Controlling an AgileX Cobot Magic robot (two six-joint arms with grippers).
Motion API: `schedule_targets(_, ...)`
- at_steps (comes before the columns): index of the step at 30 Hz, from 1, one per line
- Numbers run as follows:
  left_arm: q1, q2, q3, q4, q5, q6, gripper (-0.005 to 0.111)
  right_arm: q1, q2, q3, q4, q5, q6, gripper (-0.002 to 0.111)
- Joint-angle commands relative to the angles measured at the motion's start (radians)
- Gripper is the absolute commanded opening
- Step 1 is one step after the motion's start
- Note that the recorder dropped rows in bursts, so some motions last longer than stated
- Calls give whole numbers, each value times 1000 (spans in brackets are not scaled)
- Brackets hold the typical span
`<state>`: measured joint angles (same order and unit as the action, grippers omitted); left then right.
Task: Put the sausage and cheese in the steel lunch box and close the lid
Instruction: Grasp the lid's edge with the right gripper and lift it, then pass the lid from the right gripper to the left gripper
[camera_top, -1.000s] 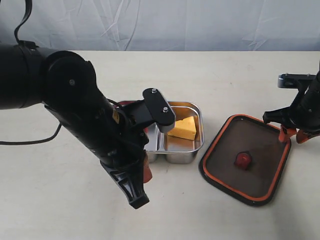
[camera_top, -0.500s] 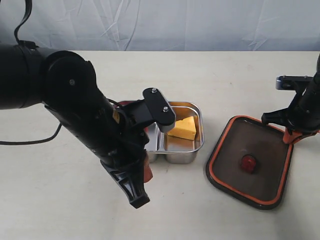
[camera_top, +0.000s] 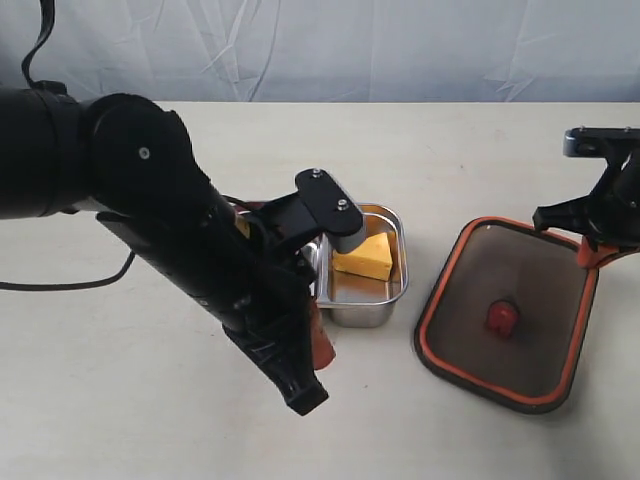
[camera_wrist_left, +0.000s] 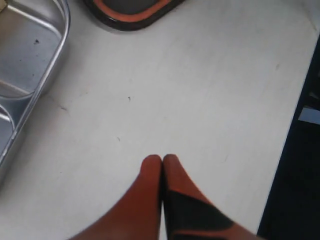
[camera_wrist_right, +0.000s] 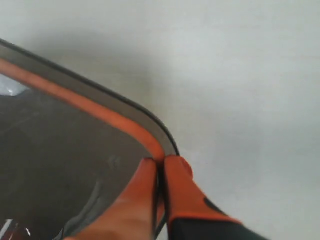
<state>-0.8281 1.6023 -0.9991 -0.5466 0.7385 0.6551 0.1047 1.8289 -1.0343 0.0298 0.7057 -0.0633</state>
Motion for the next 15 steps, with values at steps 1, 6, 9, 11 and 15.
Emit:
schedule_targets(1, -2, -10, 3, -46, 4, 12, 14, -4, -65, 2, 85, 13, -78, -1)
schedule_targets(6, -2, -10, 3, -107, 21, 12, 49, -4, -128, 2, 88, 50, -105, -1)
schedule_targets(9, 16, -10, 3, -168, 14, 15, 58, -4, -214, 2, 88, 73, -129, -1)
schedule_targets(11, 60, -12, 3, -287, 33, 73, 57, -4, -271, 2, 131, 92, -171, -1)
schedule_targets(15, 191, -20, 3, -574, 170, 250, 57, -4, -364, 47, 258, 68, -291, -1)
